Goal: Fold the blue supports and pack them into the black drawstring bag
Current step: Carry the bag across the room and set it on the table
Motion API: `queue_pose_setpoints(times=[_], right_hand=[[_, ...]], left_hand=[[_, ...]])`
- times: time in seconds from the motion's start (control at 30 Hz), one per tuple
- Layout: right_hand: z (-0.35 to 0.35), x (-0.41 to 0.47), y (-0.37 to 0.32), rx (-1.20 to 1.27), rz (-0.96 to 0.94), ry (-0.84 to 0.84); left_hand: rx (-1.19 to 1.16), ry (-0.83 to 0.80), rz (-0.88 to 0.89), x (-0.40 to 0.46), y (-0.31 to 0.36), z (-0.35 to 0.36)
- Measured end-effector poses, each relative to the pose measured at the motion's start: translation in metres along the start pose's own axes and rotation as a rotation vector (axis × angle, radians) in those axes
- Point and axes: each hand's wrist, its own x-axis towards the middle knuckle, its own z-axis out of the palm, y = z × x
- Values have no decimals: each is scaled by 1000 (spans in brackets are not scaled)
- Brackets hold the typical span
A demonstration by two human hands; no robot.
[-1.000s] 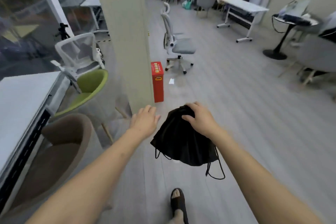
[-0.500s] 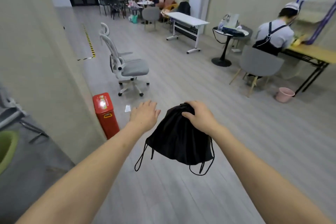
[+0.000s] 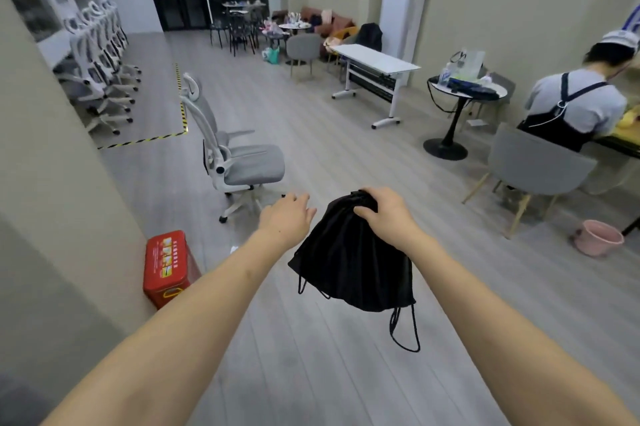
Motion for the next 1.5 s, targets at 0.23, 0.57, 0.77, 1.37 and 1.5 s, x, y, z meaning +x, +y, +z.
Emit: queue_pose_setpoints(times=[0.23, 0.57, 0.77, 1.37, 1.5], right_hand=[[-14, 194, 47, -19, -60, -33], [7, 481, 109, -14, -76, -37], [3, 652, 133, -30, -51, -29], [29, 1183, 258, -20, -129, 31], [33, 1293, 277, -4, -139, 13]], left_hand=[[16, 30, -64, 176, -10, -14], [17, 64, -61, 468, -74, -11], [21, 58, -27, 650, -100, -25], [56, 77, -108, 1164, -164, -12], [19, 84, -141, 1263, -178, -12]])
